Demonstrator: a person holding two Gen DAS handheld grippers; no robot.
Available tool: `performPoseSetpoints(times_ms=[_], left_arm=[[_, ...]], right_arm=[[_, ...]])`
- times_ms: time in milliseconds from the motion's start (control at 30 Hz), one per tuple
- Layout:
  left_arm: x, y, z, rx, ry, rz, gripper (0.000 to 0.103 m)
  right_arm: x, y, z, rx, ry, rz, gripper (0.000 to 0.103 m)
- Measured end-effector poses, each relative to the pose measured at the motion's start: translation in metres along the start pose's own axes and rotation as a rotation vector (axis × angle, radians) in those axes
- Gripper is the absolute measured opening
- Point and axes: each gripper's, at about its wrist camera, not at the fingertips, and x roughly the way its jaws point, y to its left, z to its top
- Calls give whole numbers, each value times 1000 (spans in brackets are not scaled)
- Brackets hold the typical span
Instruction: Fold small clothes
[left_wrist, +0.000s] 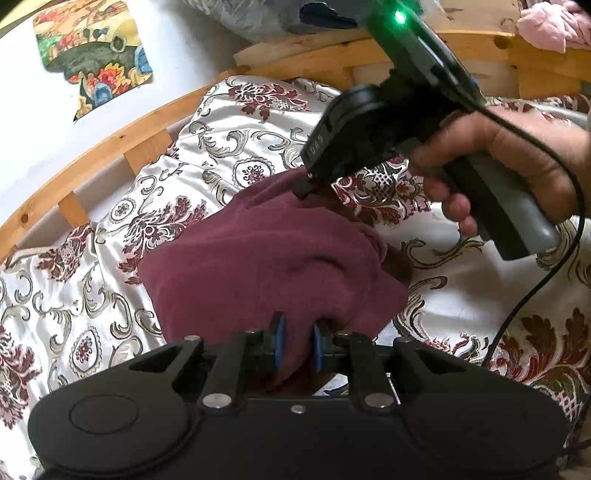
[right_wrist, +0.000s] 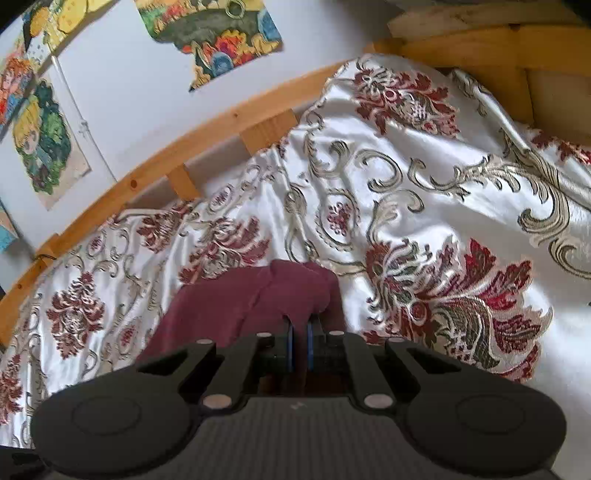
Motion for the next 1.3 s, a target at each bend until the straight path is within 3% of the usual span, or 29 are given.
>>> performPoseSetpoints(times_ms=[400,533,567,633,767,900,967,1100,1167,1200,1267,1300], left_arm=[[-13,5,-10,-120,-10,-21,18],[-18,14,-9,-209,-13,-48,23],[-21,17,-9,-235,-23,-67,27],[-28,22,-10,-286,-41,-109,47],[-48,29,-11,-382,-71,-132,79],[-66,41,-14,-448,-101,-50,100],[-69,49,-15,-487,-96,11,102],[-60,68,-20,-594,-35,120,102],[-52,78,-22,-650,0,140,102],[-48,81,-24,-676,24,154,102],[-41,84,-26,-706,73,178,102],[-40,84,-28,-701,82,178,102]], right_arm=[[7,-6,-5,12,46,-14,12],[-1,0,-4,-8,49,-23,35],[-6,2,-4,-5,45,-7,44],[-14,5,-2,3,48,7,60],[-34,18,-6,-5,46,26,73],[-52,27,-24,-10,77,24,81],[-60,31,-35,-7,105,46,86],[-65,34,-52,18,146,79,86],[-63,33,-56,46,152,88,86],[-61,32,-56,58,158,85,82],[-57,33,-58,60,168,71,55],[-55,33,-59,59,176,77,49]])
